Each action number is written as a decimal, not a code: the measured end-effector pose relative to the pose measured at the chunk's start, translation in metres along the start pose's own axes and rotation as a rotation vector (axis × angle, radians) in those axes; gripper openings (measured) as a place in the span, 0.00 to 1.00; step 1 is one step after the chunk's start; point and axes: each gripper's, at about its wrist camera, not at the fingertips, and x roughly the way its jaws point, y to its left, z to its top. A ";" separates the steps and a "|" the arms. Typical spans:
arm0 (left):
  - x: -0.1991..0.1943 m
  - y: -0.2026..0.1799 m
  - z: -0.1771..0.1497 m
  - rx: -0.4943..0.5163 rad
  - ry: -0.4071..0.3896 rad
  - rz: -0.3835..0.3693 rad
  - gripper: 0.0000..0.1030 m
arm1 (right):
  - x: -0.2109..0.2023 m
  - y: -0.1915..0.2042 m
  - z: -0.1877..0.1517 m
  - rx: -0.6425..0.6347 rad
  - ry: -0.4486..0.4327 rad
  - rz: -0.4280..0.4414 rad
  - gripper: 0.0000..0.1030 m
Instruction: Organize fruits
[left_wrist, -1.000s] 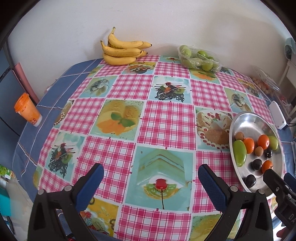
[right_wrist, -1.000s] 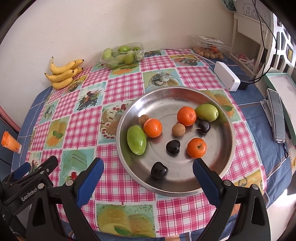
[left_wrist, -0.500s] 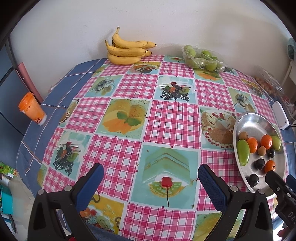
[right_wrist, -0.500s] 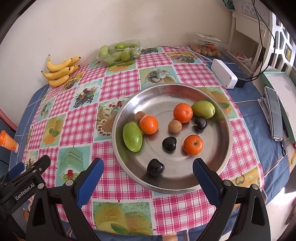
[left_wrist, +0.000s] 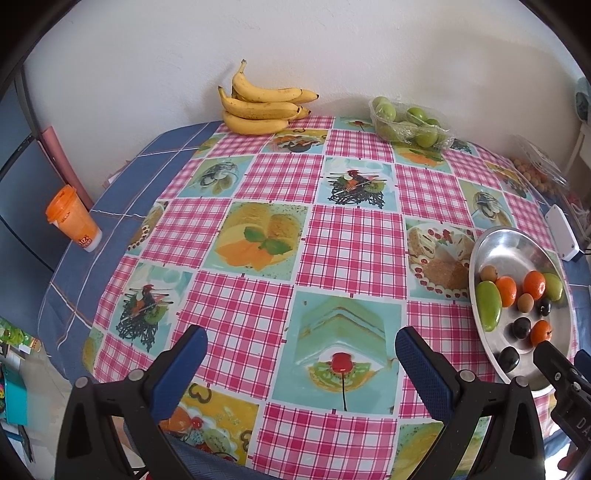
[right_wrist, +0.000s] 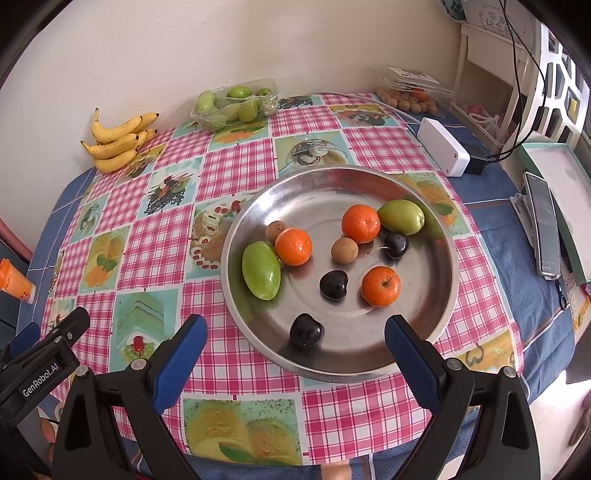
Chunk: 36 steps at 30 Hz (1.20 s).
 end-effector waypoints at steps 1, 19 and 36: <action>0.000 0.000 0.000 0.000 0.000 0.002 1.00 | 0.000 0.000 0.000 -0.001 0.001 -0.001 0.94; -0.003 0.001 -0.001 0.003 -0.007 0.012 1.00 | 0.001 -0.001 -0.001 0.002 0.010 -0.004 0.94; -0.003 0.000 0.000 0.007 -0.006 0.014 1.00 | 0.003 -0.001 -0.001 0.003 0.019 -0.005 0.94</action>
